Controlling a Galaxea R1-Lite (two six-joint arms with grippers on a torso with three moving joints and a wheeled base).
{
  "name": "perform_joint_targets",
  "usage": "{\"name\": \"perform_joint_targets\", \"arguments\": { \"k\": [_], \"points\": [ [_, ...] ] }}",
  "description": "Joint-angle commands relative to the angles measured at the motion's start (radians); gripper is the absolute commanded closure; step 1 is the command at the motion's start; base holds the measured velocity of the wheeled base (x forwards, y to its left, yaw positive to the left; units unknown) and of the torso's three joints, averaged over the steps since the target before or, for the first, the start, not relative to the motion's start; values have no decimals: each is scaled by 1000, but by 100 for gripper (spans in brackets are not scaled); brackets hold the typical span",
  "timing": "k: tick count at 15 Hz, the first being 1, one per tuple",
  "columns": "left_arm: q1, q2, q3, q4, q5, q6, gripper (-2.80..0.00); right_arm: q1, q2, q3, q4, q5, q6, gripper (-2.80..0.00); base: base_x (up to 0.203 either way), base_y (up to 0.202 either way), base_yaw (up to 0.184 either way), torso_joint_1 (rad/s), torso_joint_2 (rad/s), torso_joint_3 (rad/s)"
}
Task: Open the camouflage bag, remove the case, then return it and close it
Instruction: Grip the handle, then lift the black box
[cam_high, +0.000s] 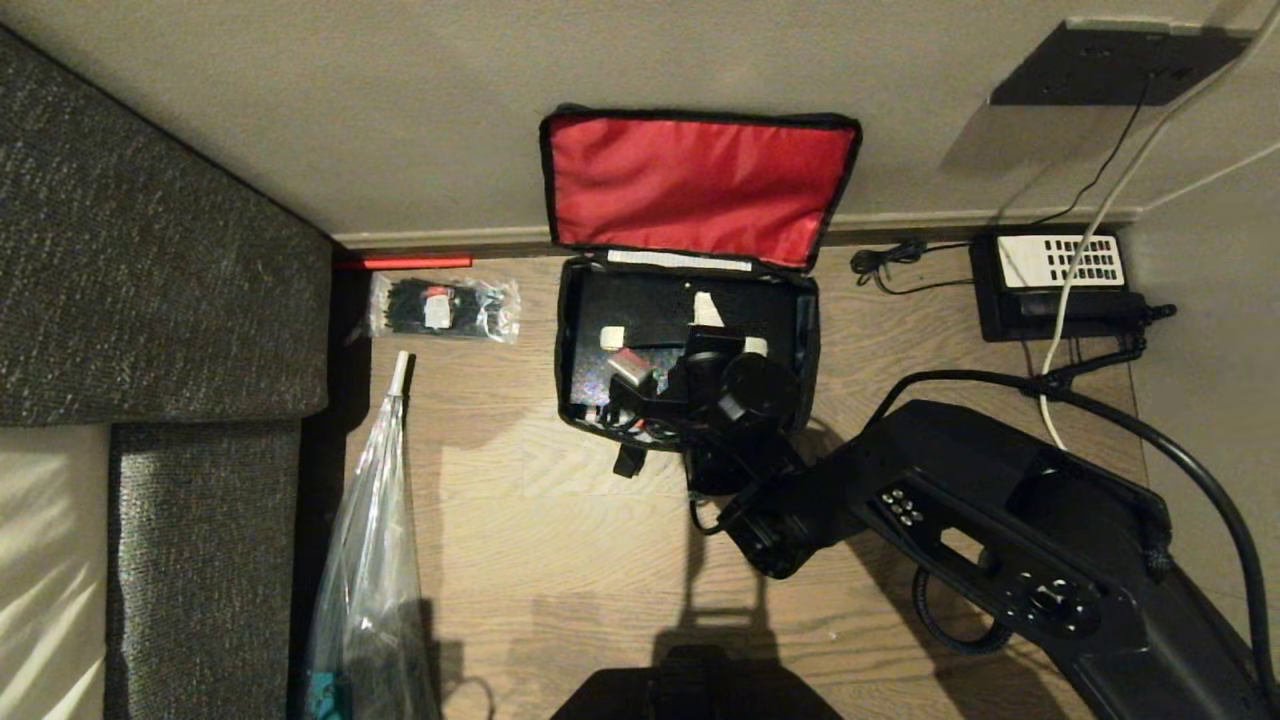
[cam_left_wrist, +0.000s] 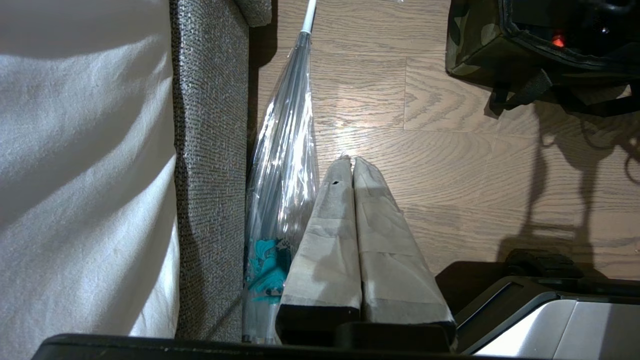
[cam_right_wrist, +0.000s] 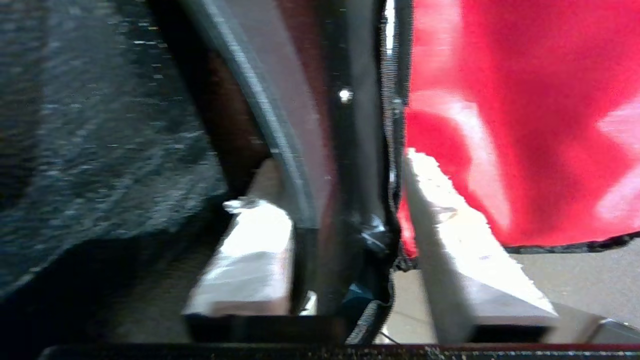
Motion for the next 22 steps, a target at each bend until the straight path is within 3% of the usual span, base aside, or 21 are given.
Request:
{"name": "perform_joint_targets", "arguments": {
  "k": [1, 9, 14, 22],
  "points": [
    [0, -2, 3, 0, 0, 0, 0, 1, 5, -7, -14, -6, -6, 0, 0, 0, 0, 0, 0, 0],
    [0, -2, 3, 0, 0, -1, 0, 15, -87, 38, -22, -8, -9, 0, 0, 0, 0, 0, 0, 0],
    [2, -2, 3, 0, 0, 0, 0, 86, -210, 143, -22, -28, -9, 0, 0, 0, 0, 0, 0, 0],
    [0, -2, 3, 0, 0, 0, 0, 171, -257, 150, -19, -83, -14, 0, 0, 0, 0, 0, 0, 0]
  ]
}}
